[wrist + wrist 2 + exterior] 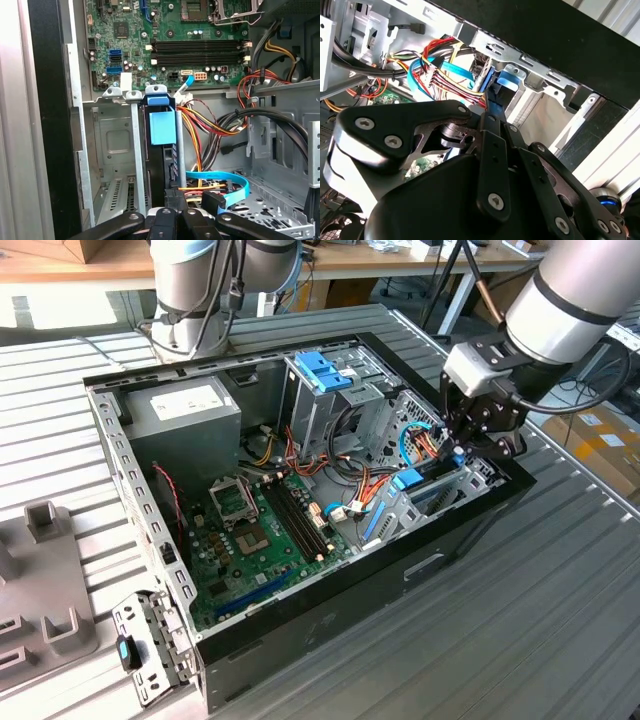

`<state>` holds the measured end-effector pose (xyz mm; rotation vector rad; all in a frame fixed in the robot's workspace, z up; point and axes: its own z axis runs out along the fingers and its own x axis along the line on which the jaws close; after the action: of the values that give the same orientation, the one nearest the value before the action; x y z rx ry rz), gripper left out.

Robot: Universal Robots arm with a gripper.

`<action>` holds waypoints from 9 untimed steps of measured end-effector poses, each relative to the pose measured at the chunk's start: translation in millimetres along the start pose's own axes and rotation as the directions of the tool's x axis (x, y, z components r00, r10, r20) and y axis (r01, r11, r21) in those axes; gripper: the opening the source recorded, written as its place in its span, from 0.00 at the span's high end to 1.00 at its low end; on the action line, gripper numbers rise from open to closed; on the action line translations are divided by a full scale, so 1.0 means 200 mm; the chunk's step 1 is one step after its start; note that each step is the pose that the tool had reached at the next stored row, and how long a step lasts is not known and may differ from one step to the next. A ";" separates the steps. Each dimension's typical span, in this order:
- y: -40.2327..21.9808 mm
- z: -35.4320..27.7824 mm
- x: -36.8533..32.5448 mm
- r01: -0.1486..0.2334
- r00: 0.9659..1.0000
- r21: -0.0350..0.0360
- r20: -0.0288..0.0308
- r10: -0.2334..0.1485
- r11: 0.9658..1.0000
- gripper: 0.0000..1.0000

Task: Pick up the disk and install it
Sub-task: 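Insert the first disk wire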

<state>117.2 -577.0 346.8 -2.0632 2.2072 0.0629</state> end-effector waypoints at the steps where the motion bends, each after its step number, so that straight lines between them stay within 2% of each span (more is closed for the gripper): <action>1: -0.001 -0.009 -0.001 0.000 1.000 0.000 0.000 0.000 1.000 0.89; 7: -0.020 -0.041 -0.006 0.000 1.000 0.000 0.000 0.000 1.000 0.89; 9: -0.036 -0.048 -0.008 0.000 1.000 0.000 0.000 0.000 1.000 0.89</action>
<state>124.0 -577.0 357.0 -2.0632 2.2073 0.0629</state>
